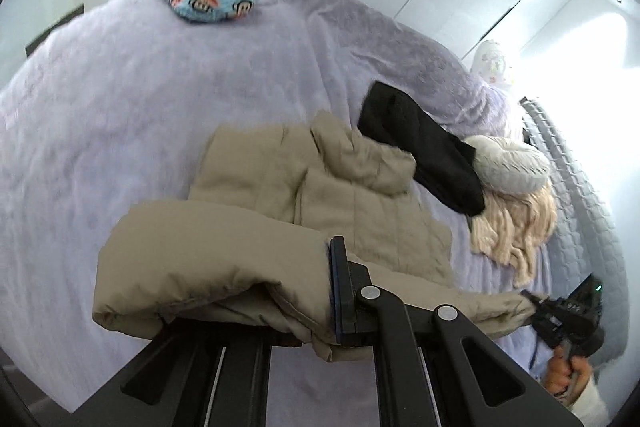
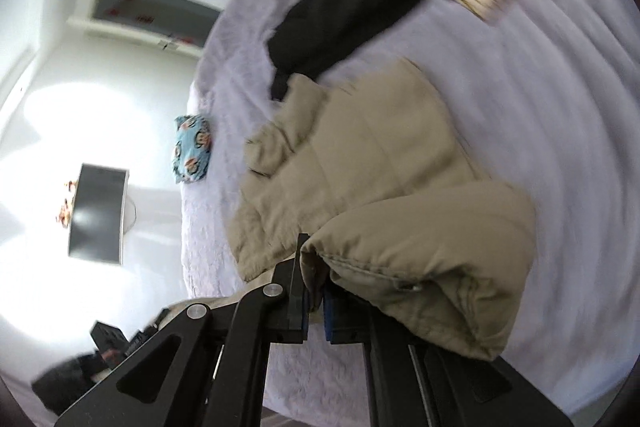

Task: Fold large clothes
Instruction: 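Grasp the jacket hem with both grippers and lift it toward the collar, then release the folded hem and open both grippers above the jacket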

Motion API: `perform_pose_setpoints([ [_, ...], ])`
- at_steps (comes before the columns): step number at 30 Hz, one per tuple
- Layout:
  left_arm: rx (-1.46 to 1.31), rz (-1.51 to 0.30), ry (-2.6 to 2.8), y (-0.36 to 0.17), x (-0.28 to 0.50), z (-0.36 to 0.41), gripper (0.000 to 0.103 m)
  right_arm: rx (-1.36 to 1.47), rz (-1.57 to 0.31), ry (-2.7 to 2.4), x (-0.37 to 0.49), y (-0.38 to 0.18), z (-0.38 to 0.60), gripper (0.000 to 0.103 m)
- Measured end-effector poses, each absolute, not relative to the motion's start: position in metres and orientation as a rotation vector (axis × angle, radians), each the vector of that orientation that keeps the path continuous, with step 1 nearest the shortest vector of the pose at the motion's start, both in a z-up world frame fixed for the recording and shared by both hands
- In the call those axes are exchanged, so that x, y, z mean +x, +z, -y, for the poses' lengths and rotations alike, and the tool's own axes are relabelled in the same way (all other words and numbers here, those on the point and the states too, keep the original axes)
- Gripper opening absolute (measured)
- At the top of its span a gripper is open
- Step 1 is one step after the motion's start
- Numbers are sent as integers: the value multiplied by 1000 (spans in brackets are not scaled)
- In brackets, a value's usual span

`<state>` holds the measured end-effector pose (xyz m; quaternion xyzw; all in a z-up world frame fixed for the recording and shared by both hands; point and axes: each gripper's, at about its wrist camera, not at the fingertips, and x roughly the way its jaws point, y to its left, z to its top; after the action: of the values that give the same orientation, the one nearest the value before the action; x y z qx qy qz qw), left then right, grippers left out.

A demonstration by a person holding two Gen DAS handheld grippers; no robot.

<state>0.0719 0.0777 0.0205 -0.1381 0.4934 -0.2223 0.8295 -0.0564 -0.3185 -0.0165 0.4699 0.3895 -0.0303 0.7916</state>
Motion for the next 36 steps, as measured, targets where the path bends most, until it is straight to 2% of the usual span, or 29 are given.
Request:
perform_pose_setpoints([
  [4, -225, -1040, -447, 20, 118, -53, 10, 871, -895, -26, 15, 1, 333, 5],
  [8, -141, -1065, -427, -14, 182, -25, 10, 777, -935, -43, 79, -6, 344, 5],
  [13, -2, -1086, -408, -86, 248, 16, 10, 748, -951, -110, 143, -54, 360, 5],
  [19, 12, -1110, -388, -158, 285, 39, 10, 841, -964, -203, 181, -135, 380, 5],
  [25, -9, -1088, -397, -162, 289, 39, 13, 859, -966, -203, 199, -159, 389, 6],
  [26, -21, -1069, -408, -154, 285, 35, 21, 859, -978, -203, 200, -156, 390, 6],
  [28, -39, -1037, -427, -138, 276, 27, 53, 844, -989, -195, 201, -150, 391, 10],
  [29, -36, -1013, -416, -129, 270, 23, 85, 832, -985, -181, 198, -143, 390, 12],
  [30, -16, -955, -384, -114, 260, 18, 100, 827, -982, -173, 196, -138, 389, 17],
  [32, 20, -903, -389, -98, 250, 16, 100, 820, -967, -153, 186, -125, 386, 33],
  [33, 28, -902, -393, -94, 249, 17, 100, 813, -958, -149, 181, -118, 385, 47],
  [35, 34, -916, -418, -92, 247, 22, 98, 781, -937, -135, 170, -104, 378, 49],
  [36, 45, -927, -427, -95, 247, 25, 85, 759, -937, -125, 167, -100, 374, 45],
])
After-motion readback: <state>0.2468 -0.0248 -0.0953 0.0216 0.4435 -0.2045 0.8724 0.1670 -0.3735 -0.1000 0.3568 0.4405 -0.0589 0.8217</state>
